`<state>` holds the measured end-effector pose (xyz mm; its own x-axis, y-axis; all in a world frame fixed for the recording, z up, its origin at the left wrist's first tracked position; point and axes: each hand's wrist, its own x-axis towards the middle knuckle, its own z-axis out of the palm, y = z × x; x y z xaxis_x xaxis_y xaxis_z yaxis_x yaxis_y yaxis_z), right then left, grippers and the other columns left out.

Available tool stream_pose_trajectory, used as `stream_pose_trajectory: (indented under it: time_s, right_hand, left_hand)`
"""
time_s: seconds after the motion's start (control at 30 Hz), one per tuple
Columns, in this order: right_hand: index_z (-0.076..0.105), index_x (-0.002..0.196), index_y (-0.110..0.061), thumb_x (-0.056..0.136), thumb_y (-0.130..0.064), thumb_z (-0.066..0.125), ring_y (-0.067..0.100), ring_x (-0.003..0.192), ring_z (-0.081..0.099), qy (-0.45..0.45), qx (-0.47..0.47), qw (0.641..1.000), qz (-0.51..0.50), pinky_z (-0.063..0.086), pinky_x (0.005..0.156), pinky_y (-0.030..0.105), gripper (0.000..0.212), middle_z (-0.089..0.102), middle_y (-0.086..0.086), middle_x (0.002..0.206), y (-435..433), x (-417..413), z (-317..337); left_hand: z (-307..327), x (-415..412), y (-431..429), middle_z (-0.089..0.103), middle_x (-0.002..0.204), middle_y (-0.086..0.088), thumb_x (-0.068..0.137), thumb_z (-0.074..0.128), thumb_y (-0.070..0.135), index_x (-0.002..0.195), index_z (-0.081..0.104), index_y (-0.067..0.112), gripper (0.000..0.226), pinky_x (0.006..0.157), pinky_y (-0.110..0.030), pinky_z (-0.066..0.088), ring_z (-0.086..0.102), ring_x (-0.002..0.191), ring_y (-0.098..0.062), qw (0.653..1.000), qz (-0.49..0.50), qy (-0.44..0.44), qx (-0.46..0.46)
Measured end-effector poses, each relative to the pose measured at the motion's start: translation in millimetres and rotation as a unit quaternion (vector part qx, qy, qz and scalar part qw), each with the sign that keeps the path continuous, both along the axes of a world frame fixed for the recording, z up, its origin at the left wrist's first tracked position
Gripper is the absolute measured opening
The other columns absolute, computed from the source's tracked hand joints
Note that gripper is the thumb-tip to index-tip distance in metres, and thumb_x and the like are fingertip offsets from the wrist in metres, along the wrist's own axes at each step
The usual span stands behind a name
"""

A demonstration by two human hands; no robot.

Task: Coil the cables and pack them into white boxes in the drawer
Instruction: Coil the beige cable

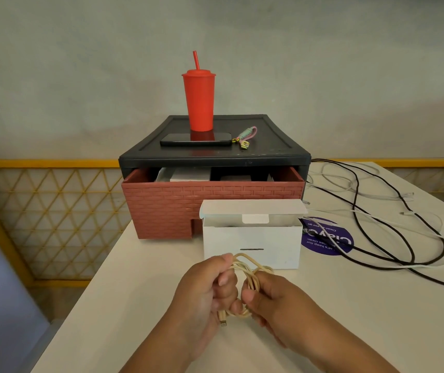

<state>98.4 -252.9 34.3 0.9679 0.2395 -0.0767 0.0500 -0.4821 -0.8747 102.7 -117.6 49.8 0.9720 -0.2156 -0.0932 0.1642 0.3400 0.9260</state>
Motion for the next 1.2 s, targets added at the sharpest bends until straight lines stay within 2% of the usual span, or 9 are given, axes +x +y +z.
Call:
stream_pose_trajectory:
  time_s: [0.17, 0.3, 0.4, 0.57, 0.73, 0.9, 0.97, 1.07, 1.2]
  right_hand:
    - [0.055, 0.075, -0.031, 0.095, -0.019, 0.048, 0.001, 0.057, 0.04, -0.02, -0.001, 1.0, 0.012, 0.034, 0.064, 0.02, 0.024, 0.048, -0.013, 0.064, -4.0, 1.3, 1.4]
    - [0.055, 0.075, -0.033, 0.095, -0.017, 0.046, -0.002, 0.054, 0.042, -0.046, -0.019, 0.999, -0.012, 0.031, 0.057, 0.011, 0.026, 0.048, -0.016, 0.055, -9.3, 0.3, 10.0]
    - [0.055, 0.069, -0.029, 0.095, -0.014, 0.046, -0.002, 0.047, 0.04, -0.071, -0.027, 0.996, -0.049, 0.031, 0.051, 0.014, 0.031, 0.046, -0.02, 0.044, -17.3, 2.6, 14.6]
    - [0.055, 0.07, -0.021, 0.094, -0.008, 0.044, -0.006, 0.049, 0.043, -0.121, 0.01, 0.986, -0.114, 0.032, 0.049, 0.009, 0.03, 0.049, -0.026, 0.046, -24.8, 5.5, 20.6]
    - [0.06, 0.072, -0.02, 0.094, -0.01, 0.045, 0.003, 0.038, 0.035, -0.155, 0.085, 0.961, -0.212, 0.027, 0.04, 0.012, 0.028, 0.041, -0.014, 0.041, -35.1, 9.9, 21.6]
    - [0.061, 0.073, -0.021, 0.093, -0.008, 0.046, 0.003, 0.04, 0.034, -0.176, 0.134, 0.94, -0.259, 0.027, 0.05, 0.02, 0.028, 0.043, -0.012, 0.049, -42.0, 13.6, 25.2]
    - [0.062, 0.074, -0.021, 0.094, -0.008, 0.045, 0.002, 0.039, 0.035, -0.151, 0.1, 0.961, -0.207, 0.028, 0.047, 0.017, 0.029, 0.043, -0.015, 0.044, -45.3, 12.6, 24.0]
    - [0.064, 0.079, -0.022, 0.092, 0.002, 0.039, 0.004, 0.043, 0.039, 0.009, 0.0, 1.0, -0.003, 0.033, 0.046, 0.017, 0.036, 0.046, -0.013, 0.049, -46.0, 5.3, 22.4]
    - [0.061, 0.098, -0.025, 0.095, -0.011, 0.046, 0.005, 0.053, 0.052, 0.155, -0.021, 0.964, 0.217, 0.044, 0.06, 0.019, 0.021, 0.057, -0.004, 0.063, -30.6, -5.9, 23.0]
  left_hand:
    - [-2.3, 2.7, 0.9, 0.017, 0.045, 0.006, 0.069, 0.058, 0.041, 0.05, 0.03, 0.018, 0.041, 0.044, -0.024, 0.032, 0.015, 0.037, -0.008, 0.999, 0.032, 0.001, -0.009]
    - [-0.7, 4.6, 1.8, 0.016, 0.044, 0.005, 0.063, 0.061, 0.043, 0.047, 0.03, 0.019, 0.043, 0.042, -0.025, 0.033, 0.016, 0.035, -0.009, 0.998, 0.061, 0.016, -0.026]
    - [1.8, 5.9, 2.3, 0.015, 0.041, 0.005, 0.06, 0.064, 0.04, 0.042, 0.029, 0.021, 0.043, 0.04, -0.023, 0.03, 0.016, 0.033, -0.008, 0.994, 0.094, 0.034, -0.053]
    - [3.0, 5.6, 2.7, 0.012, 0.04, 0.006, 0.061, 0.062, 0.032, 0.041, 0.025, 0.022, 0.043, 0.038, -0.023, 0.029, 0.014, 0.032, -0.008, 0.991, 0.096, 0.045, -0.079]
    - [4.5, 6.6, 7.4, 0.012, 0.04, 0.007, 0.061, 0.06, 0.026, 0.041, 0.024, 0.022, 0.042, 0.037, -0.022, 0.029, 0.014, 0.032, -0.008, 0.992, 0.093, 0.038, -0.082]
    - [5.9, 3.3, 3.9, 0.013, 0.04, 0.006, 0.065, 0.059, 0.03, 0.039, 0.027, 0.02, 0.042, 0.038, -0.023, 0.027, 0.015, 0.031, -0.008, 0.993, 0.068, 0.057, -0.082]
    - [7.2, 5.3, 7.3, 0.014, 0.038, 0.006, 0.066, 0.057, 0.035, 0.039, 0.027, 0.019, 0.043, 0.037, -0.023, 0.027, 0.016, 0.03, -0.008, 0.99, 0.061, 0.069, -0.103]
    - [7.1, 9.2, 13.7, 0.015, 0.038, 0.006, 0.067, 0.056, 0.033, 0.039, 0.028, 0.019, 0.042, 0.037, -0.022, 0.028, 0.016, 0.029, -0.008, 0.986, 0.073, 0.069, -0.134]
    - [6.3, 6.8, 8.7, 0.016, 0.036, 0.006, 0.066, 0.056, 0.03, 0.038, 0.029, 0.019, 0.041, 0.035, -0.022, 0.029, 0.017, 0.028, -0.007, 0.985, 0.065, 0.064, -0.146]
